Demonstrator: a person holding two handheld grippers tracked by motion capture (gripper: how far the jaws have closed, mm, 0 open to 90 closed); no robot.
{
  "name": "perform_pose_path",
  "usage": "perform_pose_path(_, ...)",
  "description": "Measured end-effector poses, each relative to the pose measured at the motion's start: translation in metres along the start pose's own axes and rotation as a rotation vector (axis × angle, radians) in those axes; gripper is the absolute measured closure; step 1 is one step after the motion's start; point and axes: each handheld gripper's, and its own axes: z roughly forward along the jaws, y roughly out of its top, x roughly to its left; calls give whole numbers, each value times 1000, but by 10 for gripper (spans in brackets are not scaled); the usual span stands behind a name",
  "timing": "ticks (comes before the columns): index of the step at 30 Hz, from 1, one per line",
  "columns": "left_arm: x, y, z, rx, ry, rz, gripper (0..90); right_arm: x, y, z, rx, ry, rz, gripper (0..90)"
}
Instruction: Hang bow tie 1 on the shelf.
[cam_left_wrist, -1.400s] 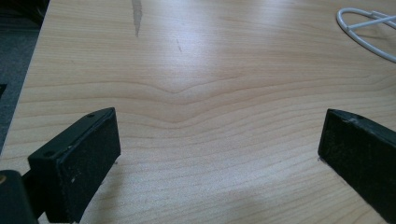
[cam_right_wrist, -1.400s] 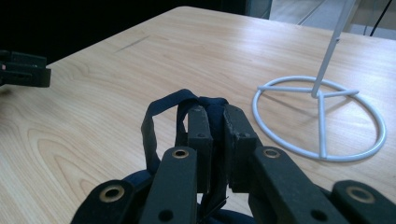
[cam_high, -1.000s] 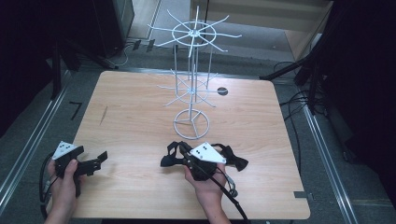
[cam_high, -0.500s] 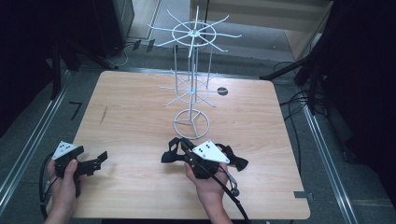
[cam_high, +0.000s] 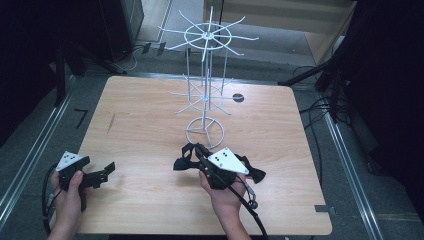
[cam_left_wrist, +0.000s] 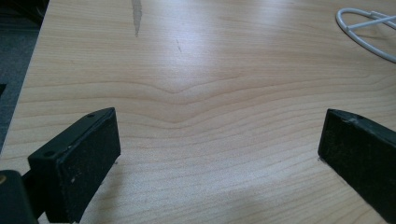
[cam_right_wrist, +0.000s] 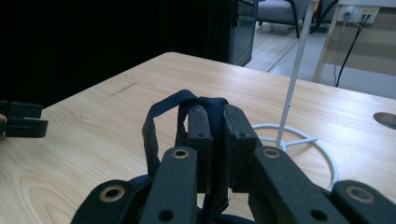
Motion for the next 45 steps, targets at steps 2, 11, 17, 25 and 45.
perform_pose_path(2, 0, 0, 0, 0, 0, 0, 0, 0, 2, 0, -9, -1, -3, 842)
perform_pose_path(11, 0, 0, 0, 1, -1, 0, 0, -2, 11, -4, -32, -10, -4, 842)
perform_pose_path(17, 0, 0, 0, 2, -1, 0, 0, -4, 17, -6, -47, -17, -8, 841)
perform_pose_path(25, 0, 0, 0, 1, -1, 0, 0, -6, 23, -10, -64, -25, -6, 842)
perform_pose_path(45, 0, 0, 0, 1, -1, 2, 0, -9, 38, -16, -105, -40, -11, 842)
